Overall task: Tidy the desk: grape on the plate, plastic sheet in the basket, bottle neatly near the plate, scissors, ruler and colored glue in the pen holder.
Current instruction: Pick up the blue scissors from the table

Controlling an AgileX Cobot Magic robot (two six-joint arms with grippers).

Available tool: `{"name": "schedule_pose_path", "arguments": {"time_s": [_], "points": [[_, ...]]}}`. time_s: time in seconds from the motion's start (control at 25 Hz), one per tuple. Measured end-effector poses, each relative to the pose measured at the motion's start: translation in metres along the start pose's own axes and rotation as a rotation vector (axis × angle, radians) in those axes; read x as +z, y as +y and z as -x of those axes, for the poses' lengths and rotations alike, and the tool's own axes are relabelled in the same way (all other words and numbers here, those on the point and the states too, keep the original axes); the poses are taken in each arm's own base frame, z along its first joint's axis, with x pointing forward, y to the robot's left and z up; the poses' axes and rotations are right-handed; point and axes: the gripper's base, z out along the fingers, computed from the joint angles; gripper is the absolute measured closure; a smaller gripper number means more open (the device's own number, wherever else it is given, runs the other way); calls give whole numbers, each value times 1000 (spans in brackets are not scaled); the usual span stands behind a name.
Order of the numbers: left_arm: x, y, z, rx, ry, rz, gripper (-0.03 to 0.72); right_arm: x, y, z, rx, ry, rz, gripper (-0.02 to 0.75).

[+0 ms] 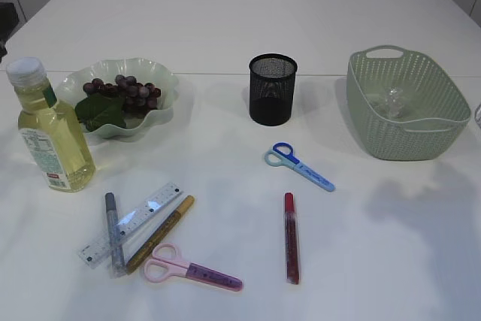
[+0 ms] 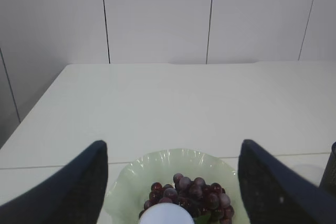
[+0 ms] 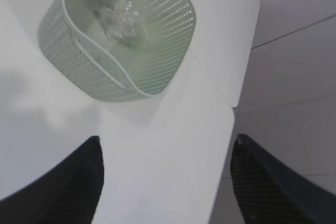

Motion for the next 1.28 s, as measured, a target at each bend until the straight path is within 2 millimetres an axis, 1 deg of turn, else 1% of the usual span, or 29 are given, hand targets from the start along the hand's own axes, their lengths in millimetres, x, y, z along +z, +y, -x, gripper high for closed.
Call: {"name": "schedule_pose_path", "arguments": {"time_s": [0.12, 0.24, 0.36, 0.44, 0.48, 0.56, 0.72, 0.8, 0.88, 1.04, 1.12, 1.28], "points": [[-5, 0, 7, -12, -17, -3, 133, 1, 2, -5, -169, 39, -1, 155], [-11, 0, 12, -27, -9, -7, 138, 3, 16, -20, -214, 122, 66, 155], [-17, 0, 16, -33, -6, -11, 139, 0, 31, -37, -158, 250, 173, 155], [-21, 0, 20, -35, -11, -14, 139, -5, 38, -46, -70, 368, 247, 155], [-23, -1, 22, -40, -14, -15, 139, -7, 38, -46, -5, 416, 282, 155], [-27, 0, 24, -53, -16, -16, 139, -13, 35, -41, 112, 494, 350, 155], [-37, -1, 32, -67, -22, -23, 141, -28, 24, -13, 372, 541, 528, 155], [-44, -1, 36, -70, -22, -27, 146, -36, 23, -3, 445, 563, 617, 155], [-52, -1, 40, -72, -15, -33, 147, -43, 23, 0, 475, 606, 688, 155], [-71, -1, 46, -75, 28, -48, 147, -51, 23, 1, 481, 669, 751, 155], [-81, -2, 46, -75, 78, -57, 149, -53, 21, 5, 502, 662, 772, 155], [-96, -4, 45, -69, 256, -79, 165, -56, 23, 11, 552, 649, 825, 155]]}}
